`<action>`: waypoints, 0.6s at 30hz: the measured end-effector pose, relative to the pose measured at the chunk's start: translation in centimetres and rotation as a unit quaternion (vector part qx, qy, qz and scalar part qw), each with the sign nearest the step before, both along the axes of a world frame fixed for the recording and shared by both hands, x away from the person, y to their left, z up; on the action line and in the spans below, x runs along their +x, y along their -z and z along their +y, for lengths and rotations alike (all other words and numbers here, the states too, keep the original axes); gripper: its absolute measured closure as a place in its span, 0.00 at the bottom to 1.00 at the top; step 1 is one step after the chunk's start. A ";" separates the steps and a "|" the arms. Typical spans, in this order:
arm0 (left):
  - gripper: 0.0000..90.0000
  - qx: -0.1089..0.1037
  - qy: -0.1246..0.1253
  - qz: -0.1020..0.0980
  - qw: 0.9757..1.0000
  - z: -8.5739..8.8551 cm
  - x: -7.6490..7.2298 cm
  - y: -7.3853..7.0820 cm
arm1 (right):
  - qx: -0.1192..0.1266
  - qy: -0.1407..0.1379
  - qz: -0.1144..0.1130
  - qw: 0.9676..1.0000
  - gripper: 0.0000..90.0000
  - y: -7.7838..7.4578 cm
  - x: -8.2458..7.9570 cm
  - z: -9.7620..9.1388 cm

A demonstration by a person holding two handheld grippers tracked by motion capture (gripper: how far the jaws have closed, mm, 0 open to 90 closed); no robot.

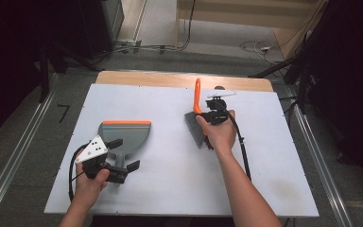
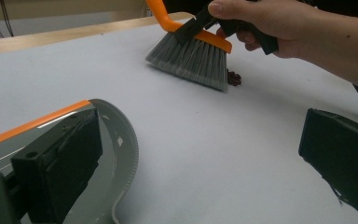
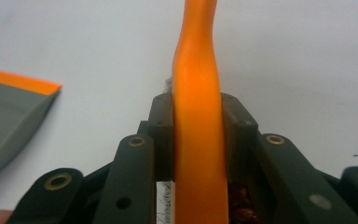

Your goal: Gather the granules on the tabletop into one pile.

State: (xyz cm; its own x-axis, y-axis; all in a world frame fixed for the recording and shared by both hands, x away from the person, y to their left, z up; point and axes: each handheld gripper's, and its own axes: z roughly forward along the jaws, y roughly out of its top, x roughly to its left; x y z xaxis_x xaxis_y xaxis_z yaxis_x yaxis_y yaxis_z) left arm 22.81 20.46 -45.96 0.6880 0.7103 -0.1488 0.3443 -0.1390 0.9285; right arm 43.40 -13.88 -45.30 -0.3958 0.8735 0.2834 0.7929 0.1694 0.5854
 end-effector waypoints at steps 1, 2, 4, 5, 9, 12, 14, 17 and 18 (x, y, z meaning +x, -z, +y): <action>0.00 -0.001 0.000 0.000 1.000 0.0 0.0 0.0 | -0.005 0.005 0.000 1.000 0.76 0.1 0.1 -0.2; 0.00 0.000 0.000 0.000 1.000 0.1 0.0 0.0 | -0.002 0.009 0.003 1.000 0.76 0.2 0.2 -0.5; 0.00 -0.001 -0.002 0.000 1.000 0.1 0.0 0.0 | -0.006 0.015 0.001 1.000 0.76 0.2 0.1 -1.0; 0.00 -0.001 -0.001 0.000 1.000 0.1 0.0 0.0 | -0.007 0.019 0.001 1.000 0.76 0.2 0.0 -1.2; 0.00 0.000 0.000 0.001 1.000 -0.1 0.0 0.0 | -0.007 0.023 0.000 1.000 0.76 0.1 -0.4 -2.2; 0.00 0.002 0.001 0.001 1.000 -0.2 0.0 0.0 | 0.006 0.012 -0.010 1.000 0.76 -0.3 -0.6 -2.7; 0.00 0.004 0.002 0.001 1.000 -0.3 0.0 0.0 | 0.022 -0.011 -0.017 1.000 0.76 -0.9 -0.8 -3.0; 0.00 0.004 0.001 0.001 1.000 -0.3 0.0 0.0 | 0.023 -0.057 -0.037 0.997 0.76 -2.2 -1.3 -3.3; 0.00 0.004 0.002 0.002 1.000 -0.3 0.0 0.0 | 0.016 -0.073 -0.044 0.996 0.76 -2.7 -1.5 -3.5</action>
